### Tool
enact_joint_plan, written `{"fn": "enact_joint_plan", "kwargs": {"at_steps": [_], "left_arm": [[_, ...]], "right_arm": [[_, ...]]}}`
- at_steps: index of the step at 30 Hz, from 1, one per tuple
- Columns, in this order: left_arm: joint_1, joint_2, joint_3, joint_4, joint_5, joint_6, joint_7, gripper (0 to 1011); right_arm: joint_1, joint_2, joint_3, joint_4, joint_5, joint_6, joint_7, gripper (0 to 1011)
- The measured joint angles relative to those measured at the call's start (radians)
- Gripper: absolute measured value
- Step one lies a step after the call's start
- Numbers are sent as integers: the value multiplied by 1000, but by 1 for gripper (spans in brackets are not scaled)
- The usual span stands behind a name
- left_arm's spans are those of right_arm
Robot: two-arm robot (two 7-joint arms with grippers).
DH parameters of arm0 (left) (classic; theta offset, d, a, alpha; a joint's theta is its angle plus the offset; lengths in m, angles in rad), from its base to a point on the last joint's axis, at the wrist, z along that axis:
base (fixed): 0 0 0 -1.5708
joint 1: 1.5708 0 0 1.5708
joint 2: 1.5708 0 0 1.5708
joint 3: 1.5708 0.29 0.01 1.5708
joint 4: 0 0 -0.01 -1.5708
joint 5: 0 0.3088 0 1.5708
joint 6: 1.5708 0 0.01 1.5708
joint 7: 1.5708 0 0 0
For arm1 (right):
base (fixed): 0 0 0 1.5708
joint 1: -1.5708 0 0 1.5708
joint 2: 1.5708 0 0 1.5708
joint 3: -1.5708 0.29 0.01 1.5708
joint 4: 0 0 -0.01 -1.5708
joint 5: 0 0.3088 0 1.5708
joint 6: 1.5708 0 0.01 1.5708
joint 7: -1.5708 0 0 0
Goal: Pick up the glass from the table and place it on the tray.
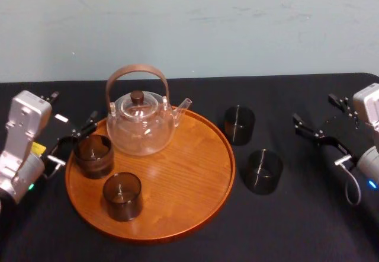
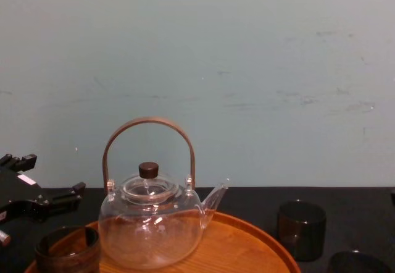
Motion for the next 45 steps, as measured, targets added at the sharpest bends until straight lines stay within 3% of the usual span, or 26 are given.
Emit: {"fn": "enact_joint_plan", "kwargs": {"at_steps": [5,16,28,45], "left_arm": [[0,0,0,0,0,0,0,1002],[0,0,0,0,0,0,0,1001],[0,0,0,0,0,0,0,1001],[0,0,0,0,0,0,0,1001]], "right_arm": [[-34,23,27,-43,25,30,28,1002],[-138,99,97,-164,96,151,103,1003],[-216,163,130,-238,116,234,195,1002],[-240,166,129,-267,93,275,290,1003]]}}
